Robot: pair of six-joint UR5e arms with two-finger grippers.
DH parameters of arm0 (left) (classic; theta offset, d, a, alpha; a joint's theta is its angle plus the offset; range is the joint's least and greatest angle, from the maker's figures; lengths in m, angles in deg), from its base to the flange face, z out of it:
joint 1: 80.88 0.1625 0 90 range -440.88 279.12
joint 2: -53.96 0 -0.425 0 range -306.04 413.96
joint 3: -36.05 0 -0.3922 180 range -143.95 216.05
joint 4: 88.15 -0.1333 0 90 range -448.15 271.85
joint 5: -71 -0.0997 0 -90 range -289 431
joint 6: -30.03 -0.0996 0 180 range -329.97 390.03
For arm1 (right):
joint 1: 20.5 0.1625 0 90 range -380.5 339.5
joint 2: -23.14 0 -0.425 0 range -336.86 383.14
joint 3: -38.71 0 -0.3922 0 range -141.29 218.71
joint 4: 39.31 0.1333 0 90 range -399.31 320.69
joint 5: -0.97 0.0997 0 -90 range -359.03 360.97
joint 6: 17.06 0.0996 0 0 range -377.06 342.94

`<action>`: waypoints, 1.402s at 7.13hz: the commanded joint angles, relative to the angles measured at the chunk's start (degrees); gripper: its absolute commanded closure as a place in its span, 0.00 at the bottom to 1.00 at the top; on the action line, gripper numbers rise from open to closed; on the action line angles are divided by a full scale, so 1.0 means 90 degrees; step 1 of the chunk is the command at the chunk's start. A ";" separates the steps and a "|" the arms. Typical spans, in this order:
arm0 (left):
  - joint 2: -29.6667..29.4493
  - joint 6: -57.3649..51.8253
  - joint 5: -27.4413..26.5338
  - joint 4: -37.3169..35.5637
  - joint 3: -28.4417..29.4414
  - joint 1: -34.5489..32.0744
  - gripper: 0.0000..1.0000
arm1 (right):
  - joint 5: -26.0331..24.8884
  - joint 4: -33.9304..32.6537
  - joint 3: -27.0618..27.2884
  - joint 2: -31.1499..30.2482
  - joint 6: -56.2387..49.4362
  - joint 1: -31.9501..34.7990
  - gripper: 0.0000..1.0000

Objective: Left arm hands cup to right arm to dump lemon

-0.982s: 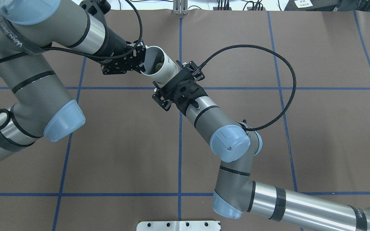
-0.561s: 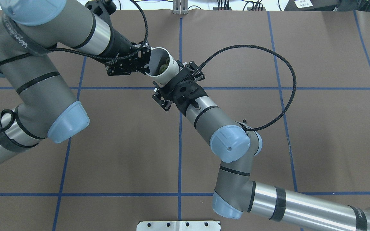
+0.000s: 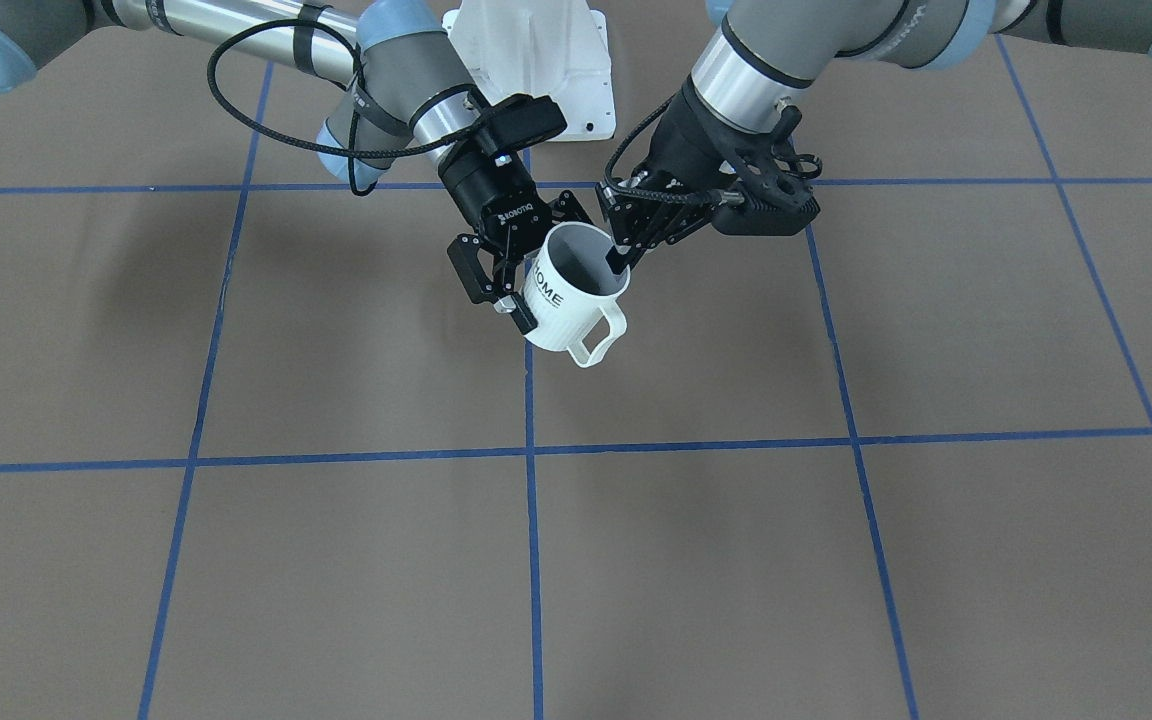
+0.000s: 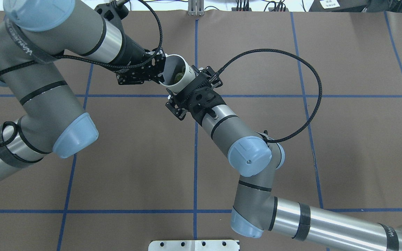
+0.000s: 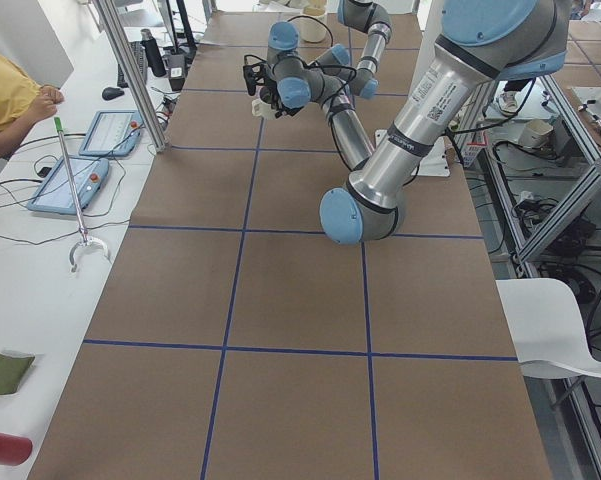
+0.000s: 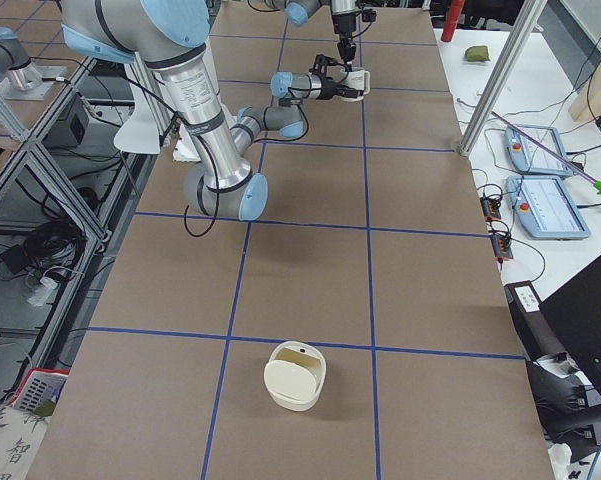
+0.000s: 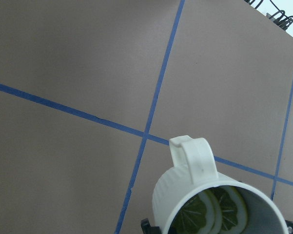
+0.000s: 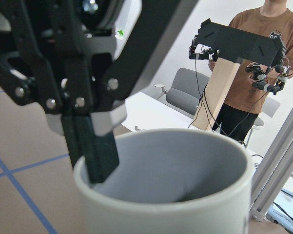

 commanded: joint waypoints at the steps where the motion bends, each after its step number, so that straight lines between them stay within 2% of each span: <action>1: -0.0006 0.0000 0.0003 -0.0006 -0.0009 0.0006 1.00 | -0.0053 0.0001 -0.0009 -0.0005 -0.0010 0.0000 0.04; 2: -0.0006 0.0000 0.0013 -0.0006 -0.0009 0.0006 1.00 | -0.0053 0.0001 -0.0009 -0.0005 -0.0010 0.0000 0.05; 3: -0.0006 0.0000 0.0032 0.0004 -0.0009 0.0006 1.00 | -0.0053 -0.0009 -0.0009 -0.0015 -0.0010 -0.0019 0.14; 4: 0.0004 -0.0087 0.0052 0.0033 -0.0009 -0.0004 0.33 | -0.0033 0.0001 -0.0009 0.0014 0.0009 -0.0048 0.53; 5: 0.0004 -0.0204 0.0071 0.0004 -0.0067 -0.0014 0.00 | -0.0062 0.0020 0.0011 0.0005 0.0067 -0.0077 0.83; 6: 0.0023 -0.0341 0.0081 -0.0006 -0.0029 -0.0130 0.00 | -0.0063 0.0040 0.0030 -0.0005 0.0087 -0.0078 0.86; 7: 0.0024 -0.0922 0.0420 -0.0305 -0.0009 -0.0489 0.00 | -0.0063 0.0031 0.0030 -0.0034 0.0165 -0.0029 0.87; 8: 0.0043 -0.1817 0.1071 -0.0975 -0.0048 -0.1024 0.00 | -0.0034 -0.0057 0.0117 -0.0131 0.0600 0.0097 0.88; 10: 0.0441 -0.3508 0.1253 -0.1683 -0.0078 -0.1662 0.00 | 0.0306 -0.0922 0.0264 -0.0210 0.1575 0.0409 0.92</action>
